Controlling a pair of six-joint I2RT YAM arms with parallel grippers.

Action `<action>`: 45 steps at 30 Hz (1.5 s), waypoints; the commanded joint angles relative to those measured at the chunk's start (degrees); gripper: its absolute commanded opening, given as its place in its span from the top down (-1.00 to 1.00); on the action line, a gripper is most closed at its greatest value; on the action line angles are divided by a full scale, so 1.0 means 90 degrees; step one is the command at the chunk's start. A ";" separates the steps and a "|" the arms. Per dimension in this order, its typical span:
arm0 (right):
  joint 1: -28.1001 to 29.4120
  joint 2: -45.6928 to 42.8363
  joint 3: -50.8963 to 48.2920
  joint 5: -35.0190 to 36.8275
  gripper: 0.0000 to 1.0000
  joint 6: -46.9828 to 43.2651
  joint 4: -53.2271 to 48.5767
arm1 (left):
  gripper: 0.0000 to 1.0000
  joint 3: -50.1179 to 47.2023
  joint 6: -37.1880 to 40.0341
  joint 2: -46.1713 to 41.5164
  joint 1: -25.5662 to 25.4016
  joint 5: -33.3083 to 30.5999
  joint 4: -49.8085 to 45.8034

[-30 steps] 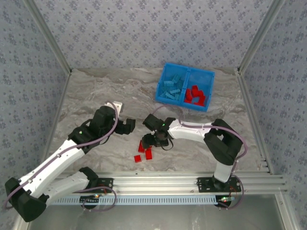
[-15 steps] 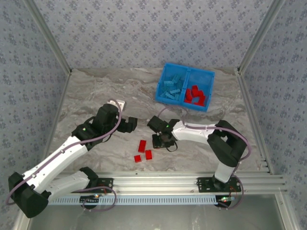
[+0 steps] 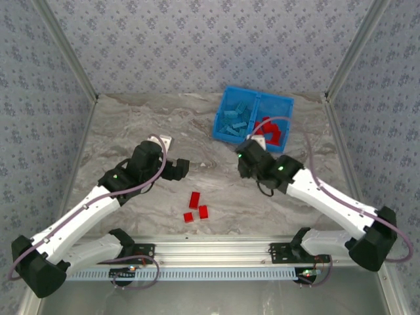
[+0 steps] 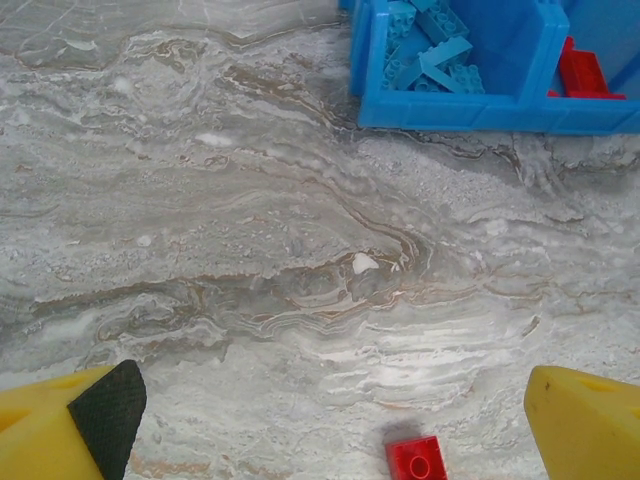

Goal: Sort the legos into containers by color

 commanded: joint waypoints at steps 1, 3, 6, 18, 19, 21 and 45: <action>-0.0743 0.0124 0.0454 0.0684 0.44 -0.0892 -0.0430 | -0.98 0.0221 -0.0038 0.0007 0.0011 0.0149 0.0189; -0.1425 0.0371 0.0756 0.0298 0.44 -0.1259 -0.0155 | -0.98 0.0231 -0.0058 -0.0015 0.0012 0.0241 0.0155; -0.2335 0.1092 0.1235 -0.0387 0.44 -0.1584 0.0263 | -0.99 0.0186 -0.0105 -0.0058 0.0001 0.0477 0.0195; -0.3747 0.5614 0.5068 0.0288 0.50 -0.2263 -0.0475 | -0.99 -0.0497 -0.0869 -0.0427 -0.0607 0.0939 0.0854; -0.3803 0.5886 0.5317 0.0356 0.49 -0.2261 -0.0597 | -0.99 -0.0506 -0.0869 -0.0463 -0.0634 0.0874 0.0790; -0.3876 0.6418 0.5920 0.0393 0.47 -0.2256 -0.0802 | -0.98 -0.0534 -0.0849 -0.0545 -0.0661 0.0778 0.0658; -0.3432 0.3306 0.3247 -0.1155 -0.38 -0.1530 0.0028 | -0.98 -0.0203 -0.1586 0.1183 -0.1000 0.0431 -0.0470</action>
